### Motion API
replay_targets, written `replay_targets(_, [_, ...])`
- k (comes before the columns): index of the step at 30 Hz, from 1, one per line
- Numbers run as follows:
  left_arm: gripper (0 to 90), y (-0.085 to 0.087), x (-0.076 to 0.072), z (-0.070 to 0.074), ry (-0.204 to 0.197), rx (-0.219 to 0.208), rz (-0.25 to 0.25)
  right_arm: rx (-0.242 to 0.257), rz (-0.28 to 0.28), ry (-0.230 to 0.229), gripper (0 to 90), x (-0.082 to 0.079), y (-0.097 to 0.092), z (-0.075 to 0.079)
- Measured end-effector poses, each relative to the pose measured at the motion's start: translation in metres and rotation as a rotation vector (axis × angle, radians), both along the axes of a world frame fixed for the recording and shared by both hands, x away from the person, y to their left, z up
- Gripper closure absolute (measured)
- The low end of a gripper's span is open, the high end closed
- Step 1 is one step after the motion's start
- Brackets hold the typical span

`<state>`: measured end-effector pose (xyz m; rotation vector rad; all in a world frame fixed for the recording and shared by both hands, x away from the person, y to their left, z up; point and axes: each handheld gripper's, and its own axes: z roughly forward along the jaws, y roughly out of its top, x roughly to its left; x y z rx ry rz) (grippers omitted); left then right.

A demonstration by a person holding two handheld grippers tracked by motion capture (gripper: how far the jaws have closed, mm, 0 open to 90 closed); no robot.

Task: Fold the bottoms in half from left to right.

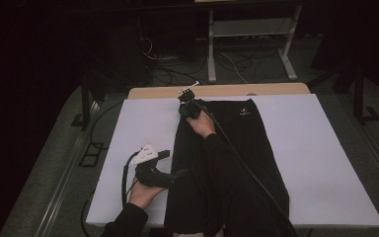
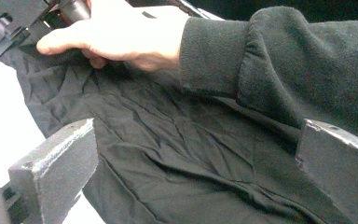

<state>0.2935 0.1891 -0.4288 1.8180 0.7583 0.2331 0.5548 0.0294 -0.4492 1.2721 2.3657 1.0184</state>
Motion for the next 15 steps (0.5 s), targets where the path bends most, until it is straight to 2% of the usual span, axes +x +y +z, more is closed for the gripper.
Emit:
replay_targets(3, [0.0, 0.0, -0.002, 0.0, 0.017, 0.002, 0.007, 0.019, -0.02, 0.013, 84.4, 0.0, -0.002, 0.001])
replay_targets(7, [0.0, 0.003, -0.009, 0.003, 0.056, 0.008, 0.035, 0.036, -0.036, 0.018, 85.3, -0.003, -0.005, 0.003])
replay_targets(11, [0.0, 0.004, -0.015, 0.005, 0.081, 0.038, 0.037, 0.036, -0.037, 0.003, 85.7, -0.008, -0.008, 0.004])
replay_targets(15, [0.0, 0.004, -0.02, 0.006, 0.086, 0.05, 0.035, 0.055, -0.042, 0.0, 85.8, -0.013, -0.012, 0.003])
